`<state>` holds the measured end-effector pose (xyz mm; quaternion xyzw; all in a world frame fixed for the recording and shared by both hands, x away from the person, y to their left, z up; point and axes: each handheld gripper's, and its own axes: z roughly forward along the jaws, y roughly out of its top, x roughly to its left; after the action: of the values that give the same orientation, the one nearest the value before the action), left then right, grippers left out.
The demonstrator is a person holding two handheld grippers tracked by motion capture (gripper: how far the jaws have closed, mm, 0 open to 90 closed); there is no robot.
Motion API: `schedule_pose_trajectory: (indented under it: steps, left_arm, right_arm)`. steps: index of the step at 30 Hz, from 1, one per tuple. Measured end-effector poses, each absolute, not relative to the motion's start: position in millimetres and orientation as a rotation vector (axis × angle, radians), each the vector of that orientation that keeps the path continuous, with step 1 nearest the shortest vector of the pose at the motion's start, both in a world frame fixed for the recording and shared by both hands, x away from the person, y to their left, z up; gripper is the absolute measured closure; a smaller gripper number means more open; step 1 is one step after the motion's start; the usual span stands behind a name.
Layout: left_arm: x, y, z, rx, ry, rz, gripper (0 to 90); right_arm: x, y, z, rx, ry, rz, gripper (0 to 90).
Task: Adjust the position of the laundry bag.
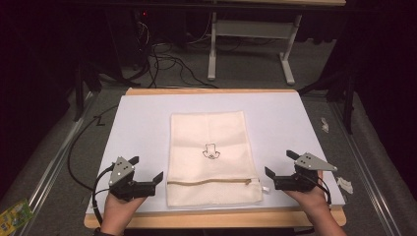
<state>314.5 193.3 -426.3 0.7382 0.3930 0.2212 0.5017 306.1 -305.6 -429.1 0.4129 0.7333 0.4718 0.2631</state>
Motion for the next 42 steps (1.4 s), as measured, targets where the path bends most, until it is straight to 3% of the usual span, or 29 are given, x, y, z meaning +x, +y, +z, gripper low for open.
schedule_pose_trajectory:
  steps: [8,16,22,31,38,42]
  left_arm:
    - [318.1,187.9,-428.0,1.790,0.964,0.538,0.4]
    - [322.1,187.3,-431.2,1.751,1.016,0.459,3.1]
    - [323.8,181.2,-436.8,1.807,1.004,0.429,13.0]
    - [323.8,169.8,-444.7,1.837,1.013,0.439,16.9]
    - [324.2,162.2,-451.8,1.869,1.011,0.430,35.9]
    - [327.3,157.4,-459.5,1.886,1.060,0.393,38.7]
  right_arm:
    - [302.4,-309.0,-431.0,1.117,1.985,1.273,0.2]
    - [300.8,-310.4,-433.2,1.126,1.996,1.263,0.2]
    - [300.8,-310.5,-434.9,1.132,2.005,1.256,0.8]
    - [303.3,-309.2,-437.4,1.147,2.016,1.248,2.7]
    - [307.0,-307.0,-440.8,1.170,2.032,1.231,6.9]
    - [307.6,-304.5,-441.5,1.171,2.041,1.231,9.8]
